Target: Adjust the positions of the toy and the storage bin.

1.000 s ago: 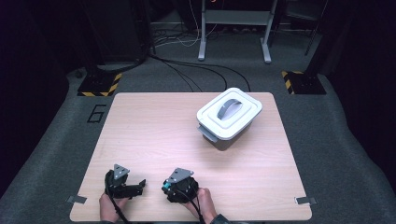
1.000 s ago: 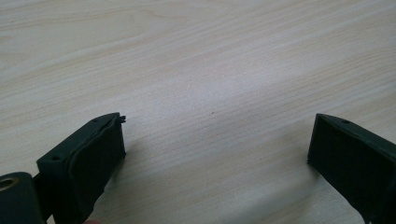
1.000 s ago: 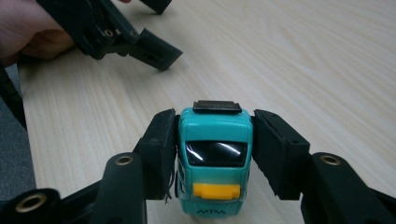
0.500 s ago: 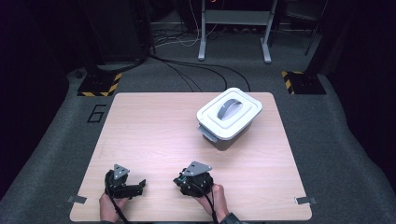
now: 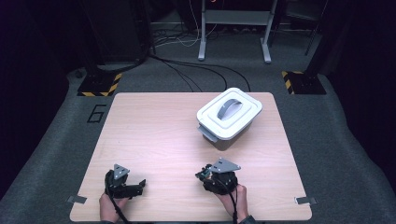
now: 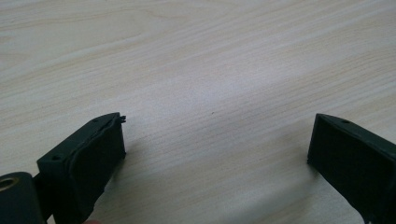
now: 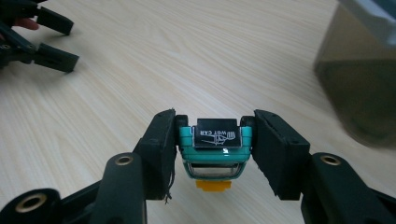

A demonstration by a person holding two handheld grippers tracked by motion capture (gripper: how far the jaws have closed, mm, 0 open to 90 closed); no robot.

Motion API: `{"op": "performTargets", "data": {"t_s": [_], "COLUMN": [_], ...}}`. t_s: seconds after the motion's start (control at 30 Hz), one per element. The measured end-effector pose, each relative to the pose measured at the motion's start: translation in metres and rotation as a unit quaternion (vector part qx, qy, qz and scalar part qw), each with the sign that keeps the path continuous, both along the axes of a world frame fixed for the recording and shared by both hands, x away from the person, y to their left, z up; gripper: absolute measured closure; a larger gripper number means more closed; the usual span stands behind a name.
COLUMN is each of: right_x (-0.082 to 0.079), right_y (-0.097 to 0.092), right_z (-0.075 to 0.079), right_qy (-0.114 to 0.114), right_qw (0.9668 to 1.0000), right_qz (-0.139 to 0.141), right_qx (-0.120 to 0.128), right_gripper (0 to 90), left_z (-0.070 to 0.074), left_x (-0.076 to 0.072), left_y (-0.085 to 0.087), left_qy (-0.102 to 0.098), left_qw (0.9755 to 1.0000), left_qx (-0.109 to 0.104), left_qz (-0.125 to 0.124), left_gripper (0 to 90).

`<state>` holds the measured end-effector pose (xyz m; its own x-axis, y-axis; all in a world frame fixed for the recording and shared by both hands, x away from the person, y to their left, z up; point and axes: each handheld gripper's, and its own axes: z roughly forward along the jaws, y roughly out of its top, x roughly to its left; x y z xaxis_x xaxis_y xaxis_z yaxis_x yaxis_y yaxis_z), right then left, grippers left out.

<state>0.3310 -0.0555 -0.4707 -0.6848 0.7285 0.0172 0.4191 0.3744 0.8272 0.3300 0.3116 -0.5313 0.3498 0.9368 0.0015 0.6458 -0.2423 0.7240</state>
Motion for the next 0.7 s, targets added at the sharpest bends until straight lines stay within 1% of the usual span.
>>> {"op": "performTargets", "data": {"t_s": [0.07, 0.1, 0.13, 0.23, 0.4, 0.5, 0.57, 0.7], "right_x": [0.0, 0.0, 0.0, -0.001, -0.001, -0.001, -0.001, -0.002], "right_y": [-0.009, -0.018, -0.018, -0.032, -0.052, -0.065, -0.071, -0.087], "right_z": [0.001, 0.002, 0.002, 0.004, 0.006, 0.006, 0.006, 0.007], "right_qy": [0.0, -0.002, -0.002, -0.004, -0.004, -0.002, -0.003, -0.007], "right_qw": [1.0, 0.9998, 0.9998, 0.9992, 0.9979, 0.9967, 0.996, 0.9936], "right_qz": [-0.007, -0.019, -0.019, -0.037, -0.063, -0.08, -0.088, -0.111], "right_qx": [0.003, 0.005, 0.005, 0.012, 0.013, 0.016, 0.016, 0.019], "right_gripper": [49.8, 49.8, 49.8, 49.8, 49.8, 49.8, 49.8, 49.8], "left_z": [0.0, 0.0, 0.0, 0.0, 0.0, 0.0, 0.0, 0.0], "left_x": [0.0, 0.0, 0.0, 0.0, 0.0, 0.0, 0.0, 0.0], "left_y": [0.0, 0.0, 0.0, 0.0, 0.0, 0.0, 0.0, 0.0], "left_qy": [0.0, 0.0, 0.0, -0.001, -0.001, -0.001, -0.001, -0.001], "left_qw": [1.0, 1.0, 1.0, 1.0, 1.0, 1.0, 1.0, 1.0], "left_qx": [0.0, 0.0, 0.0, 0.0, 0.0, 0.0, 0.0, 0.0], "left_qz": [0.0, 0.0, 0.0, -0.001, 0.0, -0.001, -0.001, -0.001], "left_gripper": [3.6, 3.6, 3.6, 3.7, 3.7, 3.7, 3.7, 3.7]}}
